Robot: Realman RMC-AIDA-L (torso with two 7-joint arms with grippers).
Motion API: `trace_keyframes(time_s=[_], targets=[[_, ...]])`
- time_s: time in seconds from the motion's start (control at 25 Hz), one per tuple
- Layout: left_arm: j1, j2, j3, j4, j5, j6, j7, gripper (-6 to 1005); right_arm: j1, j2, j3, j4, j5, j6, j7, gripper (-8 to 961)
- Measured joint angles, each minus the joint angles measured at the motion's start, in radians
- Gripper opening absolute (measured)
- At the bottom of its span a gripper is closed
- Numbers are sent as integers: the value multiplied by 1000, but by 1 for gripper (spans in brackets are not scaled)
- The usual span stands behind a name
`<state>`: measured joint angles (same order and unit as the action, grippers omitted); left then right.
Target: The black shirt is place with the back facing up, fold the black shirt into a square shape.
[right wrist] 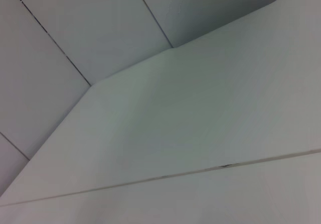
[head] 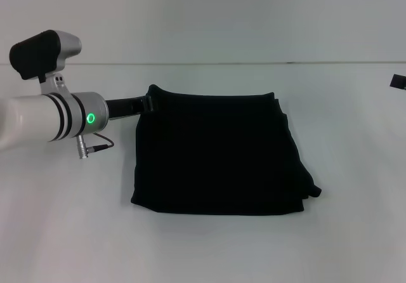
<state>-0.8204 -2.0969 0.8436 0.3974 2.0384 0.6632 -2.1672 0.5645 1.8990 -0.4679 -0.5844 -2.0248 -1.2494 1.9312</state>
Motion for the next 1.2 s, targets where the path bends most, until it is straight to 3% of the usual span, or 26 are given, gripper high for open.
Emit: trace_keyframes(time_s=[0.32, 0.56, 0.76, 0.96, 1.2], targets=[[16, 17, -1, 42, -1, 33, -2, 87, 2, 0, 0, 0, 0, 1, -4, 726], [95, 32, -32, 182, 0, 102, -27, 299, 3, 0, 5, -8, 3, -5, -6, 726], [183, 12, -122, 399, -9, 335, -21, 420, 1, -1, 14, -10, 7, -24, -6, 725], [188, 15, -152, 422, -38, 507, 44, 541, 4, -6, 23, -11, 8, -34, 1, 725], [160, 20, -145, 402, -54, 634, 159, 811, 14, -5, 19, -11, 8, -34, -6, 724]])
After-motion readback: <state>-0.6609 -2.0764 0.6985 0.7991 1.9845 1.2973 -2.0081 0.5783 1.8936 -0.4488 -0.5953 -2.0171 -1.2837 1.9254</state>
